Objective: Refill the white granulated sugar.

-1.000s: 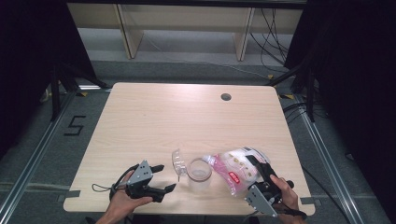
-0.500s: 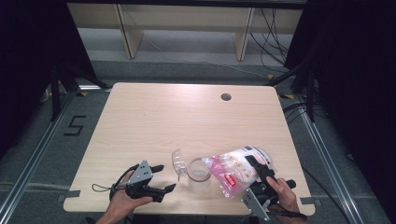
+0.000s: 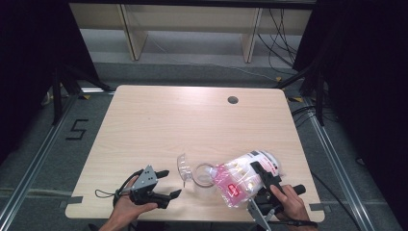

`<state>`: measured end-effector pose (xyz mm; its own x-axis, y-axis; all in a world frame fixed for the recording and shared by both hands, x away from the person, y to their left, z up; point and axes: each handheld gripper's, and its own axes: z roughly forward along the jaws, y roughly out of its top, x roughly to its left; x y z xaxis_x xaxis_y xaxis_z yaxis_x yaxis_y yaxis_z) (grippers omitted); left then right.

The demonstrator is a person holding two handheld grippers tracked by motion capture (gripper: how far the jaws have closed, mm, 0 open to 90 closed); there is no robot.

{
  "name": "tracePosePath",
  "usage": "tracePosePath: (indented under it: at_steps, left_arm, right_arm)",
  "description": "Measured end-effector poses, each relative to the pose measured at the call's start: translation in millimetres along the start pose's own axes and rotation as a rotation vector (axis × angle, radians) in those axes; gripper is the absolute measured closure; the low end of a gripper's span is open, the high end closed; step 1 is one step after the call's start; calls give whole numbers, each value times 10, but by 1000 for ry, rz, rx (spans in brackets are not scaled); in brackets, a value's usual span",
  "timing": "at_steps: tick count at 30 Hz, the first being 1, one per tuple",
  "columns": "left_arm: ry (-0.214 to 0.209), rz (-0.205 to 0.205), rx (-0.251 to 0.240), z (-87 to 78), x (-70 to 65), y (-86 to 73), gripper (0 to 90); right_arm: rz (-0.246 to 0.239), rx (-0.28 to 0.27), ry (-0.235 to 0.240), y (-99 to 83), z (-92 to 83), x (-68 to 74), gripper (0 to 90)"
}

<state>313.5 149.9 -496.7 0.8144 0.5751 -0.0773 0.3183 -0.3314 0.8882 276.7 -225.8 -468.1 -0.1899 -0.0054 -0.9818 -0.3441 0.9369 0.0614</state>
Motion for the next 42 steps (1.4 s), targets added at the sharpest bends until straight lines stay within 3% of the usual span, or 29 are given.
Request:
tracePosePath:
  at_steps: [2,8,9,11,12,13,20,22,26,27,28,30,31,36,37,40,42]
  left_arm:
    - [-4,-34,-10,10,-24,-6,194]
    - [-4,-31,-10,10,-22,-5,194]
    - [-4,-30,-10,10,-23,-5,194]
    - [-7,-10,-8,9,-12,-1,194]
    - [-7,3,-7,8,-6,3,194]
    - [-5,2,-6,7,-8,3,193]
    - [-2,2,-6,5,-10,3,192]
    - [-2,4,-6,4,-10,3,192]
    - [-5,0,-6,8,-12,2,192]
    - [-7,0,-7,9,-11,2,192]
    - [-7,1,-7,8,-10,2,192]
    - [0,4,-6,4,-9,4,192]
    - [6,-27,-8,4,-26,-2,192]
    - [2,-14,-7,4,-21,1,192]
    - [3,-17,-7,5,-23,0,192]
    - [3,-15,-7,4,-21,1,192]
    - [4,-19,-9,4,-24,1,192]
  right_arm:
    - [8,2,2,-3,7,16,482]
    - [-9,21,-4,-3,4,25,484]
    - [-63,11,-9,3,11,-10,485]
    - [-83,23,-1,5,0,-23,486]
    - [-59,28,2,0,0,-1,487]
    - [-91,26,-8,8,-8,-27,487]
    - [-68,34,-1,15,-9,-31,490]
    - [-113,27,-17,29,-10,-62,491]
    - [-126,26,-13,32,-7,-66,492]
    - [-105,38,-7,30,-12,-47,492]
    - [-140,29,-17,38,-12,-69,493]
    - [-144,26,-14,47,-15,-74,494]
    - [-117,37,-5,49,-22,-60,494]
    - [-165,34,-14,75,-25,-72,496]
    - [-174,49,11,86,-32,-80,496]
    - [-198,30,-23,97,-27,-92,499]
    - [-185,40,-11,100,-29,-83,500]
